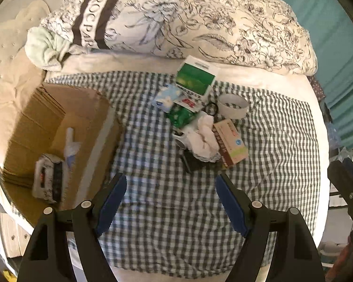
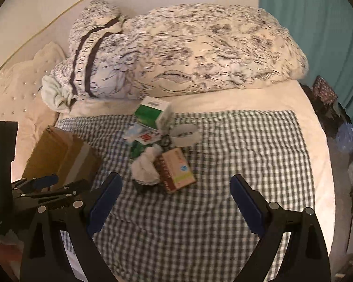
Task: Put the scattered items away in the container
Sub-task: 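Move both tools back toward the remaining pile of items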
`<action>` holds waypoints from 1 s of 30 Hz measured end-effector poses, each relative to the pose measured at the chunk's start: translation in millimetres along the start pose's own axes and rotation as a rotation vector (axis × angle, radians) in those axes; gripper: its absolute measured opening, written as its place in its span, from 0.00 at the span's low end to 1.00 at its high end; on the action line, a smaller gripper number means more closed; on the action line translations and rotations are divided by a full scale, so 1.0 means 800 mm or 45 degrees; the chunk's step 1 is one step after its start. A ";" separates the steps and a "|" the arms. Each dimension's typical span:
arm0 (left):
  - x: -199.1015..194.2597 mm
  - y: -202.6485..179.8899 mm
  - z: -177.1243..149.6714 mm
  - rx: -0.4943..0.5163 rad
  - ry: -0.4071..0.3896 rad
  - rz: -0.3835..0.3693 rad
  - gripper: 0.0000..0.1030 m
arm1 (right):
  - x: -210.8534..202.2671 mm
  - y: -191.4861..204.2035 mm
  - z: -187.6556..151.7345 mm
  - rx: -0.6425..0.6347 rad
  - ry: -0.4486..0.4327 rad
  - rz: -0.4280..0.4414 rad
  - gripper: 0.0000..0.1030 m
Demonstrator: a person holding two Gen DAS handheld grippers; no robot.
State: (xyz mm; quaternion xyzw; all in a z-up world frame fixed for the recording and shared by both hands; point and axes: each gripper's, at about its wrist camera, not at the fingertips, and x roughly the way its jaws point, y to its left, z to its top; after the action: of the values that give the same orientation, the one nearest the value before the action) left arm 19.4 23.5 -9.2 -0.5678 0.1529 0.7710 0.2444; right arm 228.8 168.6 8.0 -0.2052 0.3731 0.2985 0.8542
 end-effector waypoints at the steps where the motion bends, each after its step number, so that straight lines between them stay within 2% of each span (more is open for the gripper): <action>1: 0.004 -0.003 0.000 -0.009 0.007 -0.002 0.79 | 0.001 -0.008 -0.002 0.006 0.004 -0.005 0.91; 14: 0.076 -0.049 0.019 -0.116 0.061 0.003 0.79 | 0.048 -0.052 0.006 -0.040 0.062 0.017 0.91; 30: 0.185 -0.051 0.035 -0.161 0.189 0.012 0.79 | 0.172 -0.054 0.035 -0.055 0.183 0.032 0.91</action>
State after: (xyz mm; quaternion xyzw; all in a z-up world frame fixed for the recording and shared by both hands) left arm -15.6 102.4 -139.7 -0.6370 0.1244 0.7361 0.1923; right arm 346.7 201.7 -73.0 -0.2398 0.4295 0.3018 0.8166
